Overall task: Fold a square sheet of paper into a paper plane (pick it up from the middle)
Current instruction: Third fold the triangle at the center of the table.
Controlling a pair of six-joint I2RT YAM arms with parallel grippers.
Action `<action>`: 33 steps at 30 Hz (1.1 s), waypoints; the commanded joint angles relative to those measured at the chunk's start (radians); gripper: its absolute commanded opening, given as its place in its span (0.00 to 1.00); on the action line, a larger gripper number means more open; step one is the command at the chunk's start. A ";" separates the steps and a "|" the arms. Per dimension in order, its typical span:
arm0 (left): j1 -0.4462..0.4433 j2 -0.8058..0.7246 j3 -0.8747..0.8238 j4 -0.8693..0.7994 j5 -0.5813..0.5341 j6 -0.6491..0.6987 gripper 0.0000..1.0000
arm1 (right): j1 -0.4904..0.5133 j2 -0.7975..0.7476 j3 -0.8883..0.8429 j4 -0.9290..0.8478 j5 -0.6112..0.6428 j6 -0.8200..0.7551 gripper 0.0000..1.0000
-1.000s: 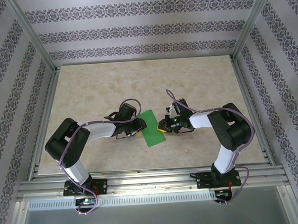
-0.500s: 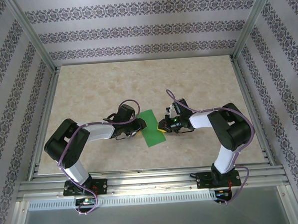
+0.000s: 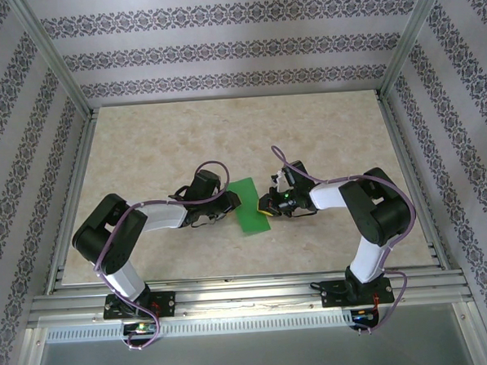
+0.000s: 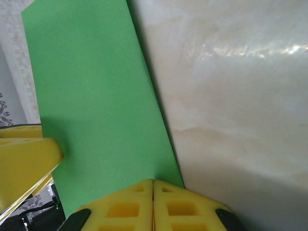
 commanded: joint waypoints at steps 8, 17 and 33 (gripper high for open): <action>0.001 -0.016 -0.009 0.038 0.013 -0.011 0.17 | 0.016 0.021 -0.020 -0.072 0.031 -0.007 0.14; 0.007 -0.070 -0.038 0.007 -0.008 -0.019 0.08 | 0.017 -0.153 -0.019 -0.109 0.076 -0.107 0.26; 0.039 -0.125 -0.060 -0.007 0.019 -0.081 0.07 | 0.525 -0.543 -0.290 0.190 0.661 -0.976 0.45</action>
